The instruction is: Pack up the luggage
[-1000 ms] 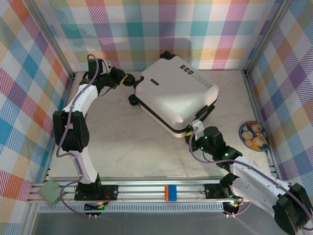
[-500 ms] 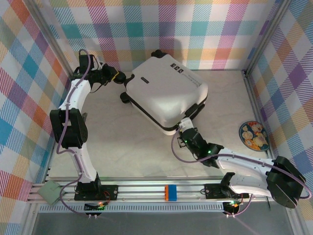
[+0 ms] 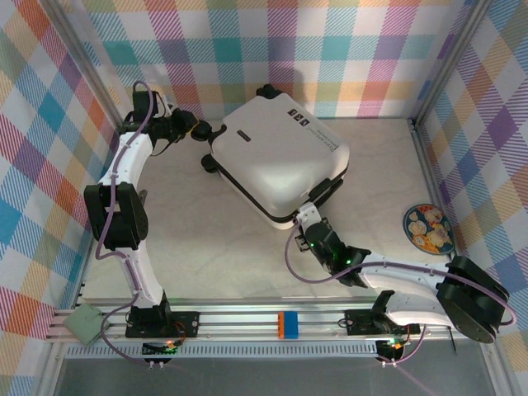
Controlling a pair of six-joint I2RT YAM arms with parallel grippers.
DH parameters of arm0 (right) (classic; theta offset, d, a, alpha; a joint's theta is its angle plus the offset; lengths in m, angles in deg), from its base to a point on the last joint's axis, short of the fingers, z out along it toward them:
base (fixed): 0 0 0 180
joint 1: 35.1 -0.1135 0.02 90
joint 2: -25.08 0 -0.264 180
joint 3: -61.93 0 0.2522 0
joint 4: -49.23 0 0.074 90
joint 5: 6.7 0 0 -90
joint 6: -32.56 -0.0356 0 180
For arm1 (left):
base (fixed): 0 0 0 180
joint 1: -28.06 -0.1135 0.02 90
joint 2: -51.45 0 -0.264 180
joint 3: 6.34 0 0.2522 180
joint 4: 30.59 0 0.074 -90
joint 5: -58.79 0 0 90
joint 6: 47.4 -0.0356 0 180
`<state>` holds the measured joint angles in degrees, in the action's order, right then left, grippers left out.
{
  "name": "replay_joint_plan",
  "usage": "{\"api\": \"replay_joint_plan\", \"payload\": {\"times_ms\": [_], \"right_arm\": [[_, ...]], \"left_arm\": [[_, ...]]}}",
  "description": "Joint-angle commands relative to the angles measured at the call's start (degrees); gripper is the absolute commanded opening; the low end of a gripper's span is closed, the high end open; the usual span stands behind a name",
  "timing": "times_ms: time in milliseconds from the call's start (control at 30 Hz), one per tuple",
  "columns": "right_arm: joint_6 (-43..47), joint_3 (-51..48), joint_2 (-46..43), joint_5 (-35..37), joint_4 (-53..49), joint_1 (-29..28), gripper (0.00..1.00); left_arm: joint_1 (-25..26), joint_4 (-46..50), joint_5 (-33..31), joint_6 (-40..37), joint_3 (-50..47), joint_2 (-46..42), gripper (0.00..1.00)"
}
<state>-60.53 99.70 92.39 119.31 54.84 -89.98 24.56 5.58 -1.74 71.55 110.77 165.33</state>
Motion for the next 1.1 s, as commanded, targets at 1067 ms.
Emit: {"api": "replay_joint_plan", "payload": {"times_ms": [1067], "right_arm": [[4.8,7.3,9.5,-7.2,13.8,-9.4,0.0]], "left_arm": [[39.8,-0.1,-24.2,-13.1,-16.0,-18.4,0.65]]}}
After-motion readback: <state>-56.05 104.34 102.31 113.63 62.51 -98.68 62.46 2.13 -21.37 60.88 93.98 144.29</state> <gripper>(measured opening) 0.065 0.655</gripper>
